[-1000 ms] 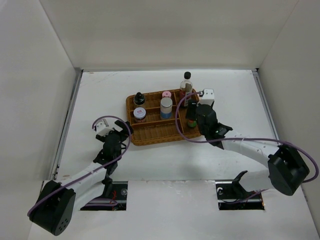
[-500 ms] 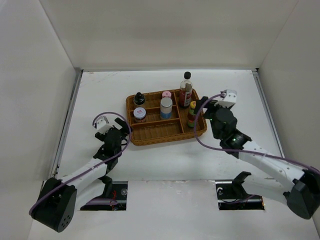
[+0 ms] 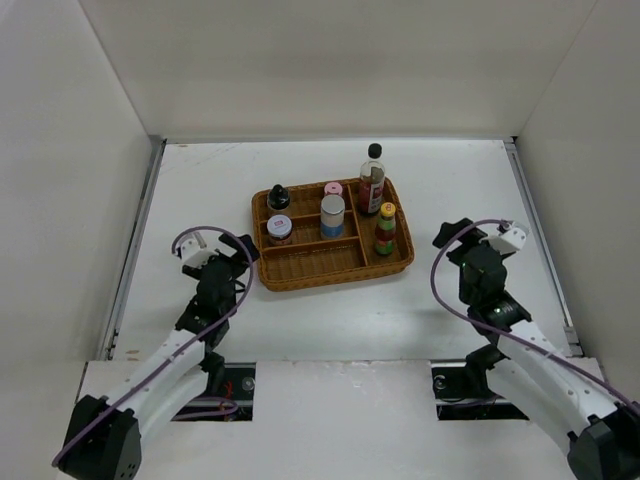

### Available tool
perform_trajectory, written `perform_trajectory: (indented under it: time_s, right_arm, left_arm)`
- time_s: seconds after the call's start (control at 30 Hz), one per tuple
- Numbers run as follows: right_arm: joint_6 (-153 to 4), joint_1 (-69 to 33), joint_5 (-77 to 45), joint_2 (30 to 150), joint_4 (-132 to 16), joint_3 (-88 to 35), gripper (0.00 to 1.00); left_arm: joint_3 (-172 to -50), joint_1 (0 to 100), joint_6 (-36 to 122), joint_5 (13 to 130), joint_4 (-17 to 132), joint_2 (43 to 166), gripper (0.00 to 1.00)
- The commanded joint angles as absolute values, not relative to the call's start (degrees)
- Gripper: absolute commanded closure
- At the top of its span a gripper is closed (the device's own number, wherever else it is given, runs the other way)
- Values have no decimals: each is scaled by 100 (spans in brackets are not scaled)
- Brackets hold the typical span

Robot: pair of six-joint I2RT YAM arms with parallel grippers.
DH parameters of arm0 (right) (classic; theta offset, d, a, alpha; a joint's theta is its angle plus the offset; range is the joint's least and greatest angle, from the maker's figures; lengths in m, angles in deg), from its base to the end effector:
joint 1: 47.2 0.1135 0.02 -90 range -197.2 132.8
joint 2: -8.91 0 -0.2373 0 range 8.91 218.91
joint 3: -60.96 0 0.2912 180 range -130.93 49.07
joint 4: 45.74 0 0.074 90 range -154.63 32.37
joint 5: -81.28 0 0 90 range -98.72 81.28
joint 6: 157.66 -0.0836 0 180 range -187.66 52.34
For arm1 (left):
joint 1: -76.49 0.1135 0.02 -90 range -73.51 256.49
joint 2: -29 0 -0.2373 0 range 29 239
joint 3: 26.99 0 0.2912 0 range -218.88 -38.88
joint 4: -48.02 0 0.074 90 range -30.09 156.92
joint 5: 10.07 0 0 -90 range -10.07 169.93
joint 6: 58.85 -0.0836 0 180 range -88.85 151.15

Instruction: Organize the condiment bottles

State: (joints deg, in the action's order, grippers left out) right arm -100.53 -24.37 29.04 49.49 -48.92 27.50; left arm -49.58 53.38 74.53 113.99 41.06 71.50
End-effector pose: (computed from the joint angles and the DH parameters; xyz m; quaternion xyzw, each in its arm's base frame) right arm 0.2655 0.0562 0.2067 0.2701 0.7055 0.0636 0.6521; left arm 0.2561 -0.0584 0.1425 -0.3112 0.7043 -0.1349 0.6237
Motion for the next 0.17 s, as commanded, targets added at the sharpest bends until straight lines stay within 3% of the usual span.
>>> perform_trajectory:
  time_s: [0.0,0.13]
  right_arm:
    - [-10326,-2440,2635,4706,-5078,2797,0]
    - [-10300,-2440,2574,4679,-5183,2797,0]
  left_arm:
    - [-5223,5290,7501,11228,4197,6812,0]
    - [-5575,5290,7492,11253,4865,6671,0]
